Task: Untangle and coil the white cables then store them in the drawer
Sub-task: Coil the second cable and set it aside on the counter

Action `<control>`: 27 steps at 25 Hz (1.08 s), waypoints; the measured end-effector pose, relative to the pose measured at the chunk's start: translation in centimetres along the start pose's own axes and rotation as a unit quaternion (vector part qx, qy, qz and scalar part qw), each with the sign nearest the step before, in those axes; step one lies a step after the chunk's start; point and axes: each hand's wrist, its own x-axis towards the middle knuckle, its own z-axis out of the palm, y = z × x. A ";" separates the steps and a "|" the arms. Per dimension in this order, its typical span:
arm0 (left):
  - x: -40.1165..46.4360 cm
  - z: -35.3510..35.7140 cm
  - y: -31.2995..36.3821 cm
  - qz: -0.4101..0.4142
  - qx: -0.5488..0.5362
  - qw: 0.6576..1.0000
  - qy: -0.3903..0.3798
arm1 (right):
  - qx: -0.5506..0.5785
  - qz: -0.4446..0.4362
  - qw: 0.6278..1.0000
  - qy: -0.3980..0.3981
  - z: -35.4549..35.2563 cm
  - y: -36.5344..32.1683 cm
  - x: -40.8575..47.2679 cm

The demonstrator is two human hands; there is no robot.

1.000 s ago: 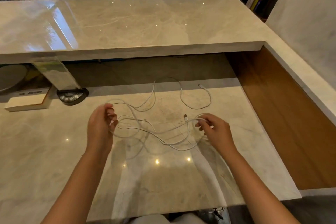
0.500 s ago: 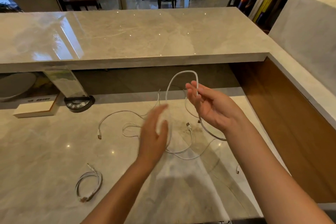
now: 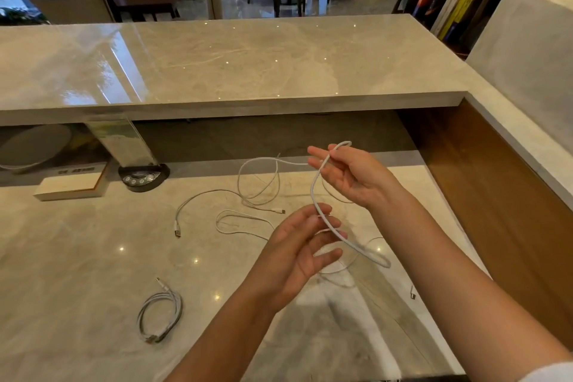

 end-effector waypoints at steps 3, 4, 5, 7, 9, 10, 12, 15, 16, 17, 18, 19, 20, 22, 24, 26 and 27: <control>0.9 -0.2 1.3 0.037 -0.063 0.996 0.041 | -0.216 0.028 0.976 -0.027 -1.6 1.8 -0.2; 1.3 -0.7 1.8 0.053 -0.092 0.993 0.052 | -0.271 0.056 0.959 -0.065 -2.3 2.5 -0.9; 1.7 -1.2 2.2 0.068 -0.117 0.988 0.072 | -0.298 0.085 0.945 -0.107 -3.0 3.1 -1.8; 2.4 -2.7 3.1 0.082 -0.159 0.975 0.134 | -0.319 0.111 0.926 -0.171 -4.5 3.9 -3.8; 2.6 -4.4 3.7 0.080 -0.180 0.960 0.201 | -0.359 0.070 0.913 -0.182 -6.1 4.1 -4.8; 2.5 -5.1 3.8 0.072 -0.143 0.960 0.229 | -0.374 0.047 0.909 -0.177 -6.7 4.1 -4.9; 2.1 -6.6 3.5 0.040 0.100 0.952 0.287 | -0.371 0.029 0.916 -0.150 -7.2 3.9 -4.5; 1.0 -7.9 3.0 0.167 0.495 0.787 0.328 | -0.390 0.016 0.911 -0.136 -6.8 3.4 -3.8; 0.6 -7.5 3.1 0.230 0.547 0.747 0.300 | -0.405 0.013 0.903 -0.142 -6.4 3.2 -3.6; 0.5 -6.9 3.3 0.254 0.578 0.735 0.249 | -0.413 0.011 0.898 -0.150 -6.0 3.1 -3.5; 0.5 -6.3 3.5 0.239 0.592 0.746 0.191 | -0.415 0.010 0.896 -0.158 -5.4 3.0 -3.3; 0.6 -5.8 3.6 0.198 0.577 0.780 0.139 | -0.411 0.005 0.897 -0.162 -4.9 2.9 -3.2; 0.5 -5.2 3.7 0.153 0.529 0.829 0.097 | -0.406 -0.004 0.900 -0.159 -4.4 2.8 -3.0; 0.2 -4.6 3.9 0.108 0.453 0.882 0.074 | -0.399 -0.032 0.907 -0.128 -3.6 2.3 -2.5; 0.0 -4.8 4.1 0.094 0.428 0.894 0.090 | -0.422 -0.059 0.899 -0.101 -3.5 1.7 -2.0; 0.1 -5.1 4.7 0.075 0.351 0.928 0.102 | -0.520 -0.075 0.845 -0.097 -4.0 1.9 -1.6; 0.3 -5.3 5.3 0.069 0.279 0.953 0.094 | -0.579 -0.081 0.806 -0.094 -4.4 2.3 -1.5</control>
